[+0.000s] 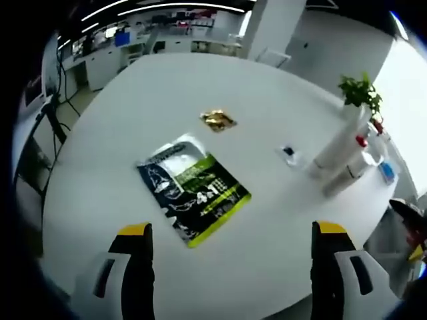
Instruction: Arrange the skincare products in the storage area until every visible bottle or jar stands upright without overlapping.
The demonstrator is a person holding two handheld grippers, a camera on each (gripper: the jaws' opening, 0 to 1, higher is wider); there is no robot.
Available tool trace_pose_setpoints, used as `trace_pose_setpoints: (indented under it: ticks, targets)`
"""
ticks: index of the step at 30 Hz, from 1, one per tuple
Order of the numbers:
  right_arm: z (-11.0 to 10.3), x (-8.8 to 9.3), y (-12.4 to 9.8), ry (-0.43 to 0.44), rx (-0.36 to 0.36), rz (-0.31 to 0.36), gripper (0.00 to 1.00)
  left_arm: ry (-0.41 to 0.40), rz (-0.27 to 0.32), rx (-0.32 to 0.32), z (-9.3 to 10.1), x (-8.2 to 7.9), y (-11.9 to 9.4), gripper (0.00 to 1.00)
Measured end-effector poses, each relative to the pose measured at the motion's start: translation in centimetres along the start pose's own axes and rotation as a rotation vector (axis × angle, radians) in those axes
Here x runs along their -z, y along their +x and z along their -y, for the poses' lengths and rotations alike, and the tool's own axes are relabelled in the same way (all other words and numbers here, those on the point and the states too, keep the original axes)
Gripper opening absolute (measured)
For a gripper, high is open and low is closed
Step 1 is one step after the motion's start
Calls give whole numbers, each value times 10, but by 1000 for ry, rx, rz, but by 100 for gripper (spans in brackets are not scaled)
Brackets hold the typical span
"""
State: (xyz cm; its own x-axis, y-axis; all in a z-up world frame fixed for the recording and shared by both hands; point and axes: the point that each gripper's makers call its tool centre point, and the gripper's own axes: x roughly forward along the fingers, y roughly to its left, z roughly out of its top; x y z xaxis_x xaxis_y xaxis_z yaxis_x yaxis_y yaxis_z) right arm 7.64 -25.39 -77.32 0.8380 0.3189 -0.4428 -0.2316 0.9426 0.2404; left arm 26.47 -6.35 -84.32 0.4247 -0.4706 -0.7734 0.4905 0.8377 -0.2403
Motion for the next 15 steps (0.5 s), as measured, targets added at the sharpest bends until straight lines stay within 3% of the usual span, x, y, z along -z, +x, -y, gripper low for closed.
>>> trace_pose_setpoints:
  ticks: [15]
  targets:
    - [-7,11,9,33,4,-19,94,0,-9,-119,-13,-21,39,97]
